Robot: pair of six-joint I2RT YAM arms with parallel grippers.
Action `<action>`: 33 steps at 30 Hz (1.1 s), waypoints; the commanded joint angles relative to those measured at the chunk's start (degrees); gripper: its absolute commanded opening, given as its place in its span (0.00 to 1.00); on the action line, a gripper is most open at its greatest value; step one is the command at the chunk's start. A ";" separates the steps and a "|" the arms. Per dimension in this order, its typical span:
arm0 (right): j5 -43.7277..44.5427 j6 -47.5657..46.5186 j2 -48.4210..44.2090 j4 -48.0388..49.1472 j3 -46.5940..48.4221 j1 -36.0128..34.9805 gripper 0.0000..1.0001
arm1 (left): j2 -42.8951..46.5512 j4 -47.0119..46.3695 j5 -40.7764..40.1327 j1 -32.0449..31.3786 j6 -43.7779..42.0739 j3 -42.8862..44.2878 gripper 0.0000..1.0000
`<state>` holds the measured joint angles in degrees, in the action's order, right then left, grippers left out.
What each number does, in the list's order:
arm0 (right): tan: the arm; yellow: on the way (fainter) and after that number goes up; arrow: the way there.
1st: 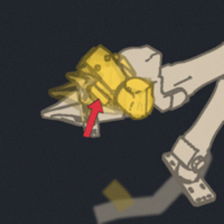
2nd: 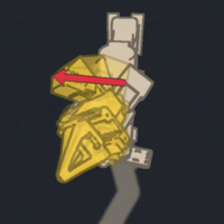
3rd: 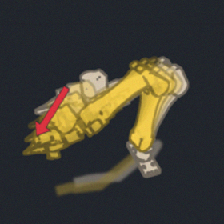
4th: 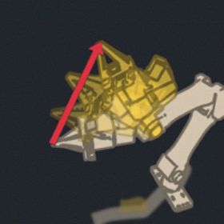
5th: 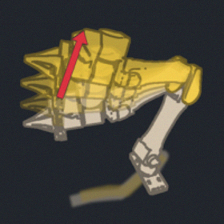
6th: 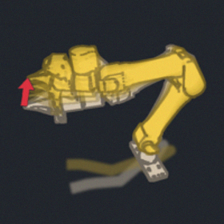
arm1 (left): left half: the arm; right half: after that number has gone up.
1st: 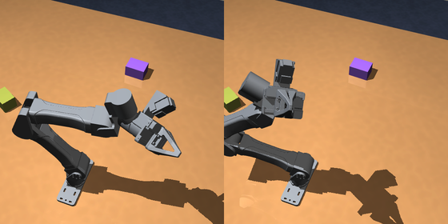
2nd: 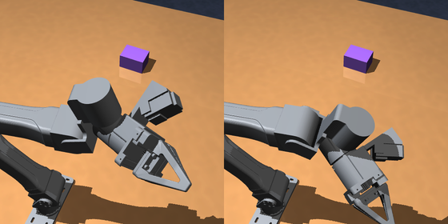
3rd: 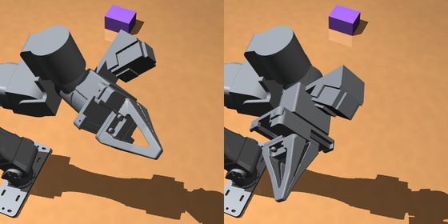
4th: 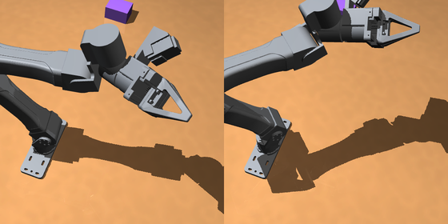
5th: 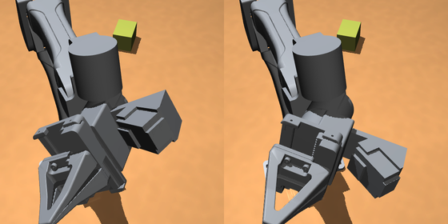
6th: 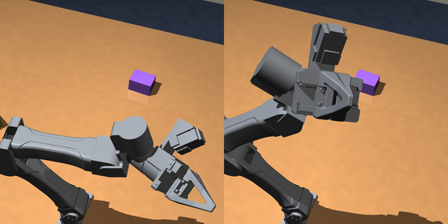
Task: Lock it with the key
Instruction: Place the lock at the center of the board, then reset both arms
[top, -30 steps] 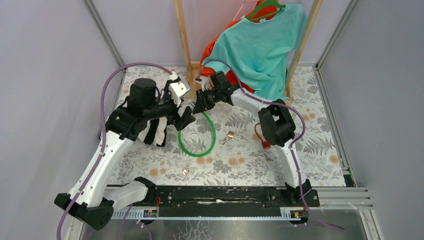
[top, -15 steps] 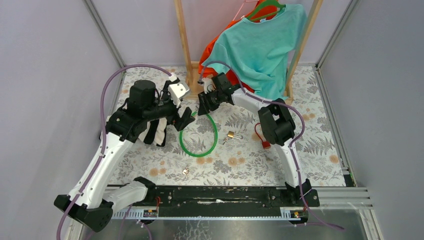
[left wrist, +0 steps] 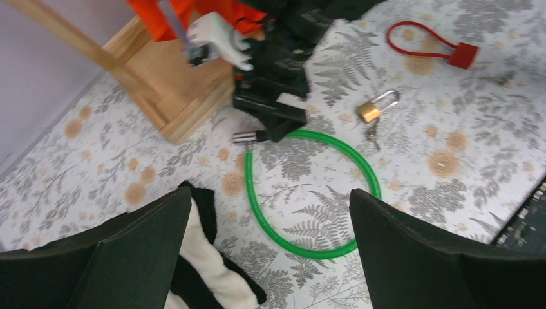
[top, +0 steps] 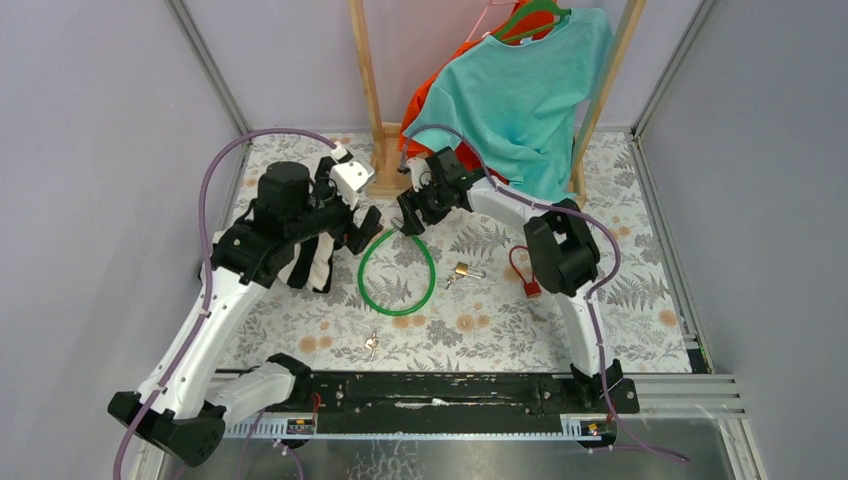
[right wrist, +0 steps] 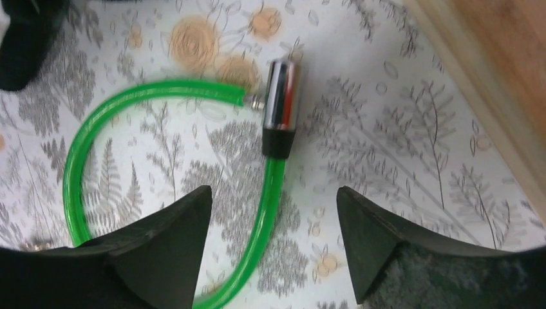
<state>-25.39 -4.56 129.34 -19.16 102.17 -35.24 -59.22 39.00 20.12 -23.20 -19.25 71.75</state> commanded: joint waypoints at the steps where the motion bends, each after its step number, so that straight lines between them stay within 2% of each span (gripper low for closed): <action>1: 4.86 -6.47 -10.86 -1.32 -4.86 -1.87 0.81 | -0.87 -6.60 -11.45 0.33 2.01 -1.42 1.00; 3: 5.90 -8.40 -14.65 -1.37 -8.78 -1.93 0.87 | -0.26 -10.11 -15.97 0.35 2.28 -3.93 1.00; 5: 6.92 -10.19 -18.48 -1.80 -12.63 -1.94 1.00 | 0.40 -13.92 -19.63 0.33 1.47 -6.95 1.00; 12: 16.91 -16.80 -36.51 -2.03 -28.68 -1.85 0.99 | -0.81 -23.07 -23.38 1.19 -1.14 -13.58 1.00; 18: 28.27 -18.20 -54.41 3.45 -44.95 -0.95 0.99 | -2.36 -32.31 -22.83 3.98 2.89 -17.96 1.00; 20: 30.58 -16.52 -59.74 6.47 -48.51 1.77 0.99 | -2.78 -35.04 -21.35 5.69 6.07 -19.15 1.00; 25: 27.55 -11.88 -67.98 11.21 -51.98 9.30 0.99 | -4.11 -38.81 -20.19 9.11 12.57 -20.11 1.00; 28: 27.62 -10.04 -69.12 12.28 -51.84 10.83 0.99 | -3.60 -40.47 -19.28 10.87 14.73 -21.08 1.00; 33: 27.39 -6.02 -70.79 14.13 -52.96 11.23 0.99 | 0.60 -43.54 -16.04 11.69 13.71 -25.42 1.00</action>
<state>1.43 -14.98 60.53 -9.56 50.13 -24.36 -61.98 2.26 1.21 -12.12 -6.90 48.77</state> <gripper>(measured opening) 0.987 0.997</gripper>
